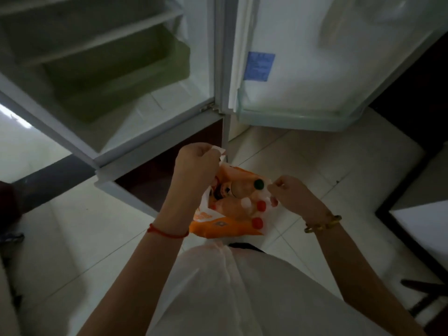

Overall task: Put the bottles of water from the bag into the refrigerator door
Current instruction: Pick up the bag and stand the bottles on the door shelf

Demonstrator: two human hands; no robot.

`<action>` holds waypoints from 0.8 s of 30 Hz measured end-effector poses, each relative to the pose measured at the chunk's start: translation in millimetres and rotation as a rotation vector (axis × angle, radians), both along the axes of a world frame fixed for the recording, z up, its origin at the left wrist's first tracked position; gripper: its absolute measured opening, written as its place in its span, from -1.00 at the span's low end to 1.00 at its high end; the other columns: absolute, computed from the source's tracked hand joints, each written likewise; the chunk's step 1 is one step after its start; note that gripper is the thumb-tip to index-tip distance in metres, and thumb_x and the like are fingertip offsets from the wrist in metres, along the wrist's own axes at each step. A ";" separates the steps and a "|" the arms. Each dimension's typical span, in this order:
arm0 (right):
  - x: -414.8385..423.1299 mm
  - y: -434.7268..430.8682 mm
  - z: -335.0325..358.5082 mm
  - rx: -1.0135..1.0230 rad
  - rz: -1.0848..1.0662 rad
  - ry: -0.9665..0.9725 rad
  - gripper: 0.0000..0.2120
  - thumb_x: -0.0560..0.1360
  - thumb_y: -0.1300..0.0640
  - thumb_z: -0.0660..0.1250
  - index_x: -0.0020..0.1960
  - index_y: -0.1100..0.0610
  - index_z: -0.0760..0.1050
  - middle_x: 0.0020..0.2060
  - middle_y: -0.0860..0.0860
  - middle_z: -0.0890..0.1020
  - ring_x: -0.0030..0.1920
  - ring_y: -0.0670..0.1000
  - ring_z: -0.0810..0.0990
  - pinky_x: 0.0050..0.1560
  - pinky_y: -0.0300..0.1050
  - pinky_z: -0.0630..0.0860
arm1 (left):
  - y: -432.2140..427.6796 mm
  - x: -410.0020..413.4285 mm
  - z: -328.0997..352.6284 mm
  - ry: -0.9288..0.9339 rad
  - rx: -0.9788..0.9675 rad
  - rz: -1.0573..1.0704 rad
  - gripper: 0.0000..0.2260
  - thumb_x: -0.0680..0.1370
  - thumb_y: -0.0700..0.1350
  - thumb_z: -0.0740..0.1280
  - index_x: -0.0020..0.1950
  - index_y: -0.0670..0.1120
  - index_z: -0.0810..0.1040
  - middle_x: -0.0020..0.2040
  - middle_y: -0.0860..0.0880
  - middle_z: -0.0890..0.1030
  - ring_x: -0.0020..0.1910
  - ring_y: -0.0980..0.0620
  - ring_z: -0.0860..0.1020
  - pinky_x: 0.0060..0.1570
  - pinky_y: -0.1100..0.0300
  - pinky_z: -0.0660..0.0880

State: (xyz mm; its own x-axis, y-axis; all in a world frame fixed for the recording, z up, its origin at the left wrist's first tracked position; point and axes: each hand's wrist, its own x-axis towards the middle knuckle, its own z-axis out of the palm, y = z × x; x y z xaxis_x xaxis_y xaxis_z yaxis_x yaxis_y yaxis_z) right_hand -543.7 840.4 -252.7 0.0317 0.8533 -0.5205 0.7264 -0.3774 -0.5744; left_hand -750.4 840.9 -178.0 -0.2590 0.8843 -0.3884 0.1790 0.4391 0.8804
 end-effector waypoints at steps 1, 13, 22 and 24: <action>9.2 7.2 -0.4 0.000 -0.002 -0.009 -0.83 0.57 0.07 0.23 -0.03 0.18 0.46 -0.14 0.16 0.67 -0.35 -0.06 0.44 -0.37 -0.24 0.34 | 5.8 7.6 4.2 -0.004 0.021 -0.008 -0.81 0.45 -0.14 0.27 -0.38 -0.06 0.53 -0.36 -0.13 0.43 -0.36 -0.08 0.38 -0.28 0.05 0.39; 81.0 76.6 -15.4 0.007 -0.017 -0.052 -0.88 0.56 0.06 0.22 -0.08 0.11 0.42 -0.10 0.14 0.65 -0.26 -0.03 0.47 -0.34 -0.25 0.37 | 80.7 70.9 7.8 -0.238 0.077 0.077 -0.68 0.54 -0.31 0.21 -0.41 -0.09 0.43 -0.68 0.12 0.32 -0.66 0.19 0.26 -0.59 0.34 0.26; 65.2 102.6 -46.7 0.252 -0.031 -0.155 -0.85 0.55 0.13 0.24 -0.13 0.17 0.49 -0.23 -0.01 0.48 -0.24 -0.07 0.44 -0.18 -0.18 0.43 | 108.7 87.0 16.0 -0.264 0.052 -0.025 -0.60 0.54 -0.32 0.18 -0.51 -0.10 0.34 -0.65 0.12 0.27 -0.64 0.16 0.21 -0.45 0.22 0.23; 55.9 107.3 -62.0 0.137 0.055 -0.182 -0.76 0.59 0.09 0.20 -0.20 0.18 0.47 -0.33 0.00 0.44 -0.33 -0.04 0.39 -0.35 -0.29 0.28 | 112.4 85.3 17.5 -0.286 0.059 -0.052 -0.48 0.54 -0.33 0.16 -0.61 -0.03 0.36 -0.66 0.11 0.28 -0.66 0.18 0.19 -0.47 0.22 0.21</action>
State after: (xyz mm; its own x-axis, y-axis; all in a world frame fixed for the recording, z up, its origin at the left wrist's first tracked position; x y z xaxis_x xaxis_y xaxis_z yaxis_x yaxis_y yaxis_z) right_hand -487.7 947.6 -314.7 0.0662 0.9187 -0.3893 0.8399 -0.2620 -0.4754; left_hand -665.1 953.3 -160.4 -0.1002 0.9168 -0.3867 -0.0592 0.3825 0.9221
